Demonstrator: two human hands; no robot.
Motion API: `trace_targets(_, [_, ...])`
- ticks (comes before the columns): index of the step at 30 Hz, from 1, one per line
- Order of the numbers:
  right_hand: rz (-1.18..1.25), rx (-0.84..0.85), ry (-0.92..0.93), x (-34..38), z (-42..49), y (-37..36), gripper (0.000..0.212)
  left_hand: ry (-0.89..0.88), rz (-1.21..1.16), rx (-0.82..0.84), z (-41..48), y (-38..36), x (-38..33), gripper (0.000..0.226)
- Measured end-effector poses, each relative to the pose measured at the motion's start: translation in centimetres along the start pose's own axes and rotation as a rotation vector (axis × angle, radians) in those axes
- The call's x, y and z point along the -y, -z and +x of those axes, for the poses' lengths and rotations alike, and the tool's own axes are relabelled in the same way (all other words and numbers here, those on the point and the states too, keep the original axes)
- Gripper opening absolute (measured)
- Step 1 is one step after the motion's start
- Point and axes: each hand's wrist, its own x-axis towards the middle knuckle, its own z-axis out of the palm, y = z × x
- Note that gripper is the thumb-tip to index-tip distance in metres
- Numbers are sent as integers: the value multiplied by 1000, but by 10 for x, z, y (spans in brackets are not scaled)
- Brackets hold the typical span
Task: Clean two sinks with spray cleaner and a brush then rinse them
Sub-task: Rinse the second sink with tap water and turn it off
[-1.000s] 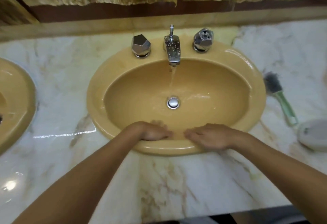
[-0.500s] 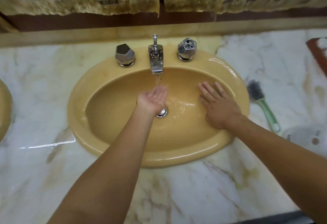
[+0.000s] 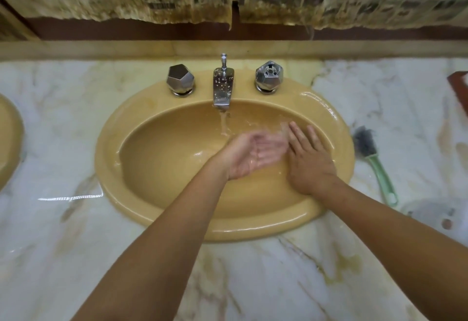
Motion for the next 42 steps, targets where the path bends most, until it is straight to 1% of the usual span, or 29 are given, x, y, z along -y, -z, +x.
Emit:
trace_targets(2, [134,330,143,12,-5,4,78,221,644,38,-17,-9,28,37])
trace_targets(3, [213,515,267,17,-11,12,76,325,871,58,-28,-9,39,48])
trace_targets(4, [277,649,389,19,-15,19,70,429,988,88,-39,-5,45,66])
trace_targets(5, [295,700,453,16,-17,26,66,515,1055,128,-50,3,49,78])
trace_targets(6, [261,673,434,12,-16,26,67,560,1145,151,-58,17,50,83])
trace_targets(7, [170,591,344,7,-14,23,71,600,1263,139,-66,34,48,84])
trace_targets(9, [-3,407,131,1,-13,14,80,666,1554,-58,-79,74,43,87])
trace_targets(10, [37,415,97,4,-15,14,82,671,1728,-186,-86,92,38,87])
trace_targets(11, [174,473,146,12,-19,16,82,627,1891,-300,-92,110,32,83])
trace_targets(14, [756,770,404,49,-34,37,67,319,2159,-430,-115,145,17,75])
trace_targets(16, [1051,830,378,66,-32,53,56,47,2192,-475,-126,162,9,84])
trace_targets(18, [1413,810,225,73,-15,68,44,-261,2210,-518,-131,176,0,80])
trace_targets(19, [1689,797,104,76,-3,77,42,-378,2209,-535,-130,183,-5,75])
trace_targets(21, [2325,726,-169,79,21,99,44,-479,2167,-541,-122,192,-20,76])
trace_targets(23, [2867,597,-381,83,41,122,47,-555,2159,-473,-111,200,-38,81])
trace_targets(25, [3130,425,-537,94,52,142,50,-623,2162,-371,-100,212,-54,81])
trace_targets(26, [3192,377,-517,96,53,148,51,-631,2137,-369,-94,213,-58,81])
trace_targets(27, [3257,367,-412,100,54,152,53,-621,2080,-416,-89,214,-64,81])
trace_targets(29, [3307,408,-228,112,52,158,60,-569,1973,-575,-78,219,-74,82])
trace_targets(30, [3305,398,-232,118,52,160,60,-553,1972,-619,-73,220,-76,83])
trace_targets(31, [3322,344,-294,122,53,160,57,-562,2006,-602,-70,221,-77,83])
trace_targets(33, [3373,175,-422,126,54,157,52,-624,2050,-442,-68,224,-80,82])
trace_targets(35, [3350,172,-350,127,52,155,55,-681,2030,-353,-68,227,-85,76])
trace_targets(36, [3321,173,-329,128,50,156,54,-681,2009,-392,-67,228,-87,74])
trace_targets(38, [3316,97,-429,130,52,154,51,-633,1950,-579,-63,227,-89,77])
trace_targets(39, [3304,101,-434,131,54,152,50,-596,1936,-654,-62,225,-90,81])
trace_targets(40, [3279,177,-345,134,53,152,51,-573,1936,-686,-60,224,-90,83])
trace_targets(41, [3223,317,-204,140,51,154,52,-569,1939,-685,-58,224,-90,85])
trace_targets(42, [3116,422,-147,145,49,155,53,-571,1934,-665,-58,224,-91,86])
